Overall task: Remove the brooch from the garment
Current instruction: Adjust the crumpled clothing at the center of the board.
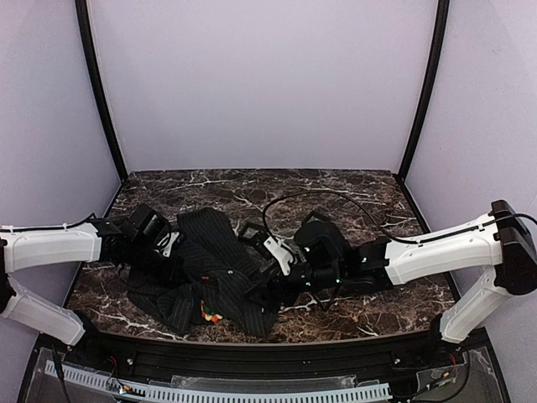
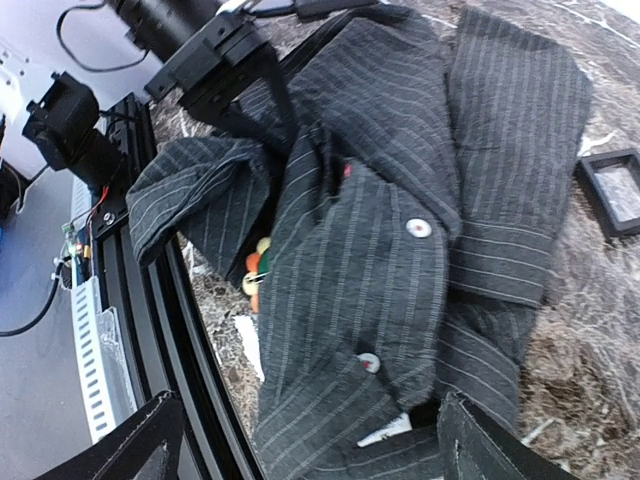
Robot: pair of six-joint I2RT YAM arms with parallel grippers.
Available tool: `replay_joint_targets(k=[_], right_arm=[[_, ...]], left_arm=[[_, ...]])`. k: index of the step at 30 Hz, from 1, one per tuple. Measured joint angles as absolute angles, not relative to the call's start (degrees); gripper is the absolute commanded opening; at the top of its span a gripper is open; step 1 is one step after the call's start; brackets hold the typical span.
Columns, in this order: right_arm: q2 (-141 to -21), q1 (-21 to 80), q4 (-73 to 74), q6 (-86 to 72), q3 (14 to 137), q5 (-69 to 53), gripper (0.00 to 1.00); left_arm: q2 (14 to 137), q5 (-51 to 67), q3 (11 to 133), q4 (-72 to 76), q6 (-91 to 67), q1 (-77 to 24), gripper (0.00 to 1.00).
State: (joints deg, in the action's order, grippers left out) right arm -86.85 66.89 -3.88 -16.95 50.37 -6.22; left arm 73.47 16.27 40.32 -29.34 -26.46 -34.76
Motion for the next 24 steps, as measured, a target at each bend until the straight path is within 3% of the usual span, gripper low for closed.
replay_joint_targets(k=[13, 16, 18, 20, 21, 24], right_arm=[[-105.47, 73.8, -10.26, -15.31, 56.66, 2.44, 0.84], [-108.81, 74.35, -10.24, -14.61, 59.81, 6.02, 0.51], [-110.65, 74.46, -9.74, -15.0, 61.89, 8.8, 0.24], [-111.35, 74.48, -9.17, -14.9, 62.92, 10.68, 0.07], [-111.44, 74.41, -8.71, -15.22, 63.22, 11.29, 0.01], [-111.04, 73.76, -7.03, -16.78, 64.07, 11.6, 0.0]], left_arm=[[70.48, 17.28, 40.49, -28.42, -24.8, -34.76, 0.01], [70.24, 17.52, 40.49, -28.29, -24.38, -34.76, 0.01], [70.02, 17.65, 40.58, -28.29, -24.12, -34.76, 0.05], [69.3, 17.72, 40.8, -28.32, -23.73, -34.76, 0.16], [68.71, 17.74, 40.99, -28.34, -23.44, -34.76, 0.26], [66.19, 17.08, 42.06, -28.99, -22.52, -34.72, 0.47]])
